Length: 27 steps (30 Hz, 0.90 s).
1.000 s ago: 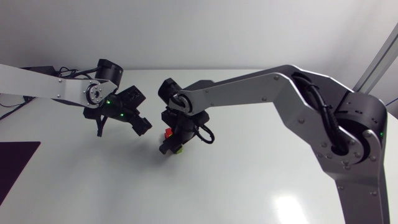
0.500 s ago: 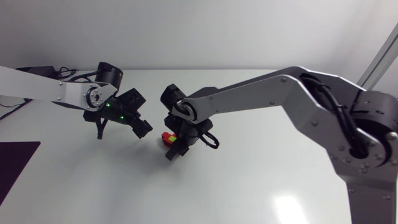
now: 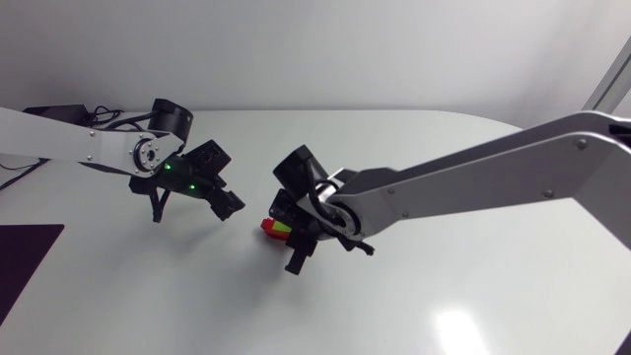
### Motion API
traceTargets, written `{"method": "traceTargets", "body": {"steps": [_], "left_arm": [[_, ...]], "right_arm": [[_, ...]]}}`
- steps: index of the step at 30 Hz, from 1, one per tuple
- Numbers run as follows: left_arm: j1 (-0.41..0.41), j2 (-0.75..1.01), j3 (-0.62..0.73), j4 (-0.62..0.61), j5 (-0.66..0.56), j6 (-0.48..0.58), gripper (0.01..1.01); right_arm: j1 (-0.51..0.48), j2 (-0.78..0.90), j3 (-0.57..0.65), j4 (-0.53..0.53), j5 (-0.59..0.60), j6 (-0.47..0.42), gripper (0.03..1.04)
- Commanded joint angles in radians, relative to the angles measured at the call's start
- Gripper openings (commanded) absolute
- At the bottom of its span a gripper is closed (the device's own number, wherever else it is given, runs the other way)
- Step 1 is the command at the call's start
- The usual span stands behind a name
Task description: Separate the duplo bricks
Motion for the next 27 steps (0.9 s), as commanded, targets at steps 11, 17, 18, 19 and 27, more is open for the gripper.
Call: {"method": "traceTargets", "body": {"steps": [11, 17, 18, 19, 27], "left_arm": [[0.018, -0.044, -0.052, -0.006, 0.024, -0.008, 0.915], [0.017, -0.047, -0.055, -0.006, 0.031, -0.008, 0.915], [0.017, -0.047, -0.055, -0.006, 0.035, -0.010, 0.915], [0.015, -0.047, -0.055, -0.006, 0.043, -0.011, 0.915], [0.000, -0.054, -0.047, -0.021, 0.051, -0.016, 0.915]], "right_arm": [[0.137, -0.078, -0.309, 0.559, 0.346, -0.503, 0.35], [0.157, -0.056, -0.384, 0.737, 0.401, -0.722, 0.36], [0.157, -0.052, -0.389, 0.745, 0.406, -0.741, 0.36], [0.157, -0.047, -0.392, 0.757, 0.409, -0.761, 0.36], [0.153, -0.012, -0.387, 0.818, 0.424, -0.908, 0.37]]}}
